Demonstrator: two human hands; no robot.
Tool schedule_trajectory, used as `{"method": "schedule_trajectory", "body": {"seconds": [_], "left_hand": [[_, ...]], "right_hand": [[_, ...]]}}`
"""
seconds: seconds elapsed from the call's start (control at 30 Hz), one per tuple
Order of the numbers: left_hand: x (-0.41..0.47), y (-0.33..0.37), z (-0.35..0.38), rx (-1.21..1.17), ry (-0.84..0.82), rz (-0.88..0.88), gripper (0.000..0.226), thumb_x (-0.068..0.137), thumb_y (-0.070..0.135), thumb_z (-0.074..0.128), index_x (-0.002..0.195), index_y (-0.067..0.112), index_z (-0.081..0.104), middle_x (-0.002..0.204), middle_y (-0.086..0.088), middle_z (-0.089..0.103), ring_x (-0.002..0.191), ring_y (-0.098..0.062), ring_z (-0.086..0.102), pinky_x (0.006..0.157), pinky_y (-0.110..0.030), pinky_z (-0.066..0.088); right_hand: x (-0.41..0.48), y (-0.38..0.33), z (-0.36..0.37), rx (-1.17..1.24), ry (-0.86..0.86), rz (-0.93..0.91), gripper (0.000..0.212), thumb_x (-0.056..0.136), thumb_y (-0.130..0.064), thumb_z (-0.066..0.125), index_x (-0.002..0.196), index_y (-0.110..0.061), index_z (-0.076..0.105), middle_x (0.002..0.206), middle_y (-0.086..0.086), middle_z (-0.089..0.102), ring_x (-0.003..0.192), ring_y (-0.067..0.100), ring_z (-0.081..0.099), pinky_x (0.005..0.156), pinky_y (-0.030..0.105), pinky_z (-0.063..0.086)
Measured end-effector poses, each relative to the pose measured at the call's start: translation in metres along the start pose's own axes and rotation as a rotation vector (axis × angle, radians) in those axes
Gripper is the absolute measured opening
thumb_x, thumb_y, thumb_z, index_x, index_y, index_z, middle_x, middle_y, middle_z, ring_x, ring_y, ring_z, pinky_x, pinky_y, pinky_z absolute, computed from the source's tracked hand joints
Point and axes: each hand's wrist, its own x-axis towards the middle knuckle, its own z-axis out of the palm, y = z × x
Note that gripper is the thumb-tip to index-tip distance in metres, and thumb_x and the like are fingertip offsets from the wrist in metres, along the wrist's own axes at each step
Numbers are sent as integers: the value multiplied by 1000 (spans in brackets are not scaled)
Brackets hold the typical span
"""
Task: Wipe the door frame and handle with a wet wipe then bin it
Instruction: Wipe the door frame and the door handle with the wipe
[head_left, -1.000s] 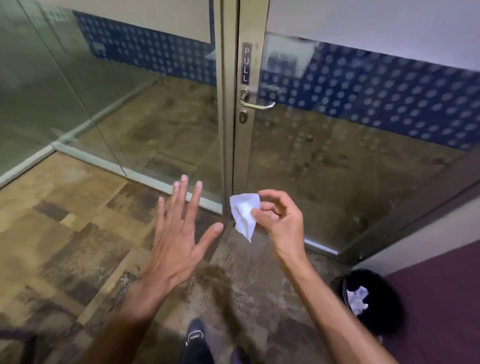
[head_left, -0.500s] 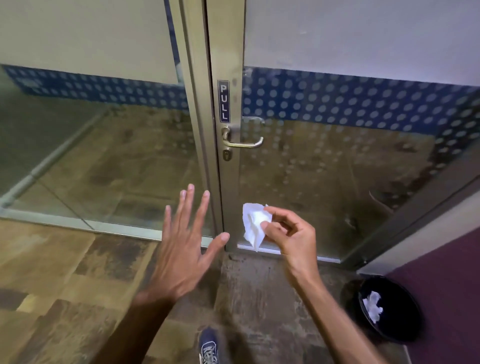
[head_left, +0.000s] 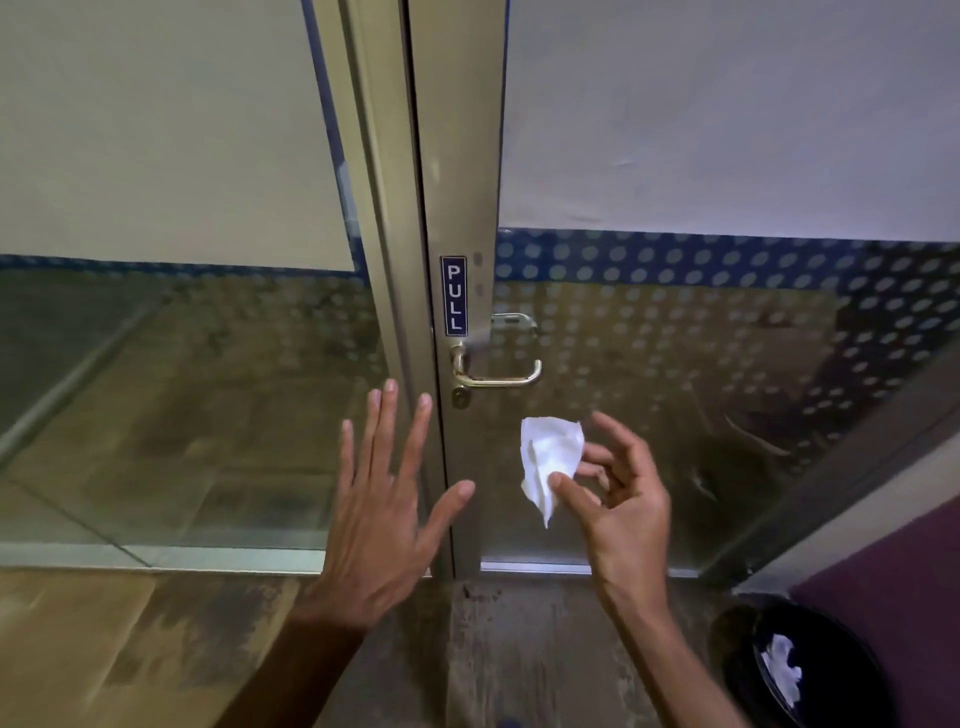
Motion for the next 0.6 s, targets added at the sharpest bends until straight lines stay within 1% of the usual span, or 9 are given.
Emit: {"method": "schedule_trajectory", "body": {"seconds": [0.07,0.2,0.23,0.3,0.4,0.5,0.6], "left_hand": [[22,-5,5,21,68,16,85,105,69,30,171,23,3,179,-9,-11,167,-28,-7,134,-51,-8],[69,-14,16,66,180,29,82,107,69,28,170,24,2,179,-14,-8,167,-29,-8,134,-50,-11],[81,-17,20,79,212,29,82,107,69,28,170,25,1,178,-15,-9,166,-29,-8,134,-50,-11],[104,-22,27,107,295,32,81,108,68,28,169,25,-1,177,-12,-12,166,-27,-11,133,-48,-12],[137,-32,39,142,412,44,79,109,65,31,169,27,-5,176,-5,-19,165,-25,-14,133,-51,-12],[166,-45,51,200,487,72,78,110,64,31,169,28,-6,176,-2,-22,165,-25,-16,131,-58,-11],[190,-60,61,225,541,104,76,110,64,27,168,29,-8,176,-1,-24,164,-25,-17,129,-60,-12]], "right_hand": [[17,-1,7,10,27,-21,62,80,20,75,129,-14,61,95,8,75,85,15,71,76,19,58],[55,-5,23,9,64,-45,41,78,21,75,103,-11,69,92,6,76,82,11,71,72,14,57],[64,-6,28,-5,66,-52,38,79,20,76,99,-11,70,91,6,76,81,9,71,71,13,57],[84,-7,35,-29,57,-74,33,80,18,76,94,-11,72,87,4,76,78,8,71,70,13,57],[116,-6,48,-137,55,-156,29,81,11,79,87,-17,73,82,-2,76,74,10,70,69,19,57],[145,-5,66,-292,87,-272,22,83,4,79,87,-17,76,82,-4,76,73,11,70,71,25,58],[174,-9,85,-428,70,-438,17,85,2,78,93,-13,77,88,2,75,75,15,70,69,21,57]]}}
